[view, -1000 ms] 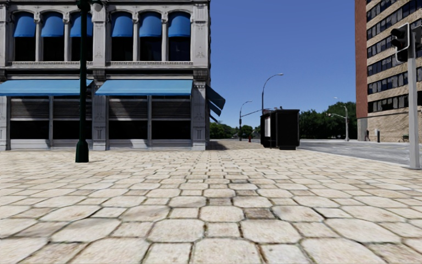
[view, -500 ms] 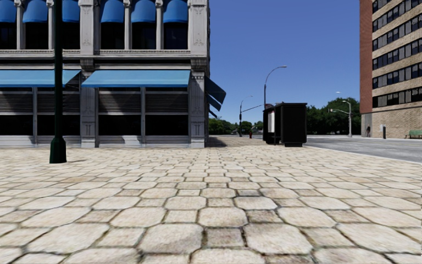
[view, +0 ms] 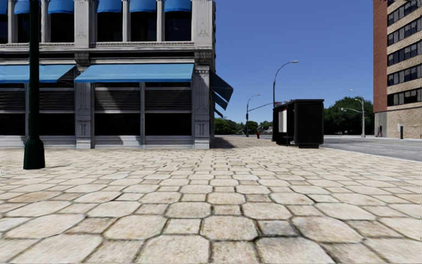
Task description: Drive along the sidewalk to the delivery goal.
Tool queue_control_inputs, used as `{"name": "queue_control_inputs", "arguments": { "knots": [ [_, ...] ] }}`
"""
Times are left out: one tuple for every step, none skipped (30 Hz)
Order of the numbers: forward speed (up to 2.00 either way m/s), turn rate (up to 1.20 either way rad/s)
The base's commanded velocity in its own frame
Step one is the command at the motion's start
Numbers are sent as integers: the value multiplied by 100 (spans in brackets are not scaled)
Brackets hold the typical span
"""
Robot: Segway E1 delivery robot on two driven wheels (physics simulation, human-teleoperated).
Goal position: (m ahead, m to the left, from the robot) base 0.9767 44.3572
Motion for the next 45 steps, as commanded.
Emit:
{"name": "queue_control_inputs", "arguments": {
  "knots": [
    [200,120],
    [200,120],
    [200,120],
    [200,120],
    [200,120],
    [200,120],
    [200,120],
    [200,120],
    [200,120],
    [200,120],
    [200,120],
    [200,120],
    [200,120],
    [200,120],
    [200,120],
    [200,120],
    [200,120],
    [200,120],
    [200,120],
    [200,120],
    [200,120],
    [200,120],
    [200,120],
    [200,120],
    [200,120],
    [200,120],
    [200,120],
    [200,120],
    [200,120],
    [200,120],
    [200,120],
    [200,120],
    [200,120],
    [200,113],
    [200,97],
    [200,88],
    [200,78],
    [200,78],
    [200,0],
    [200,0],
    [200,0],
    [200,0],
    [200,0],
    [200,0],
    [200,0]
  ]
}}
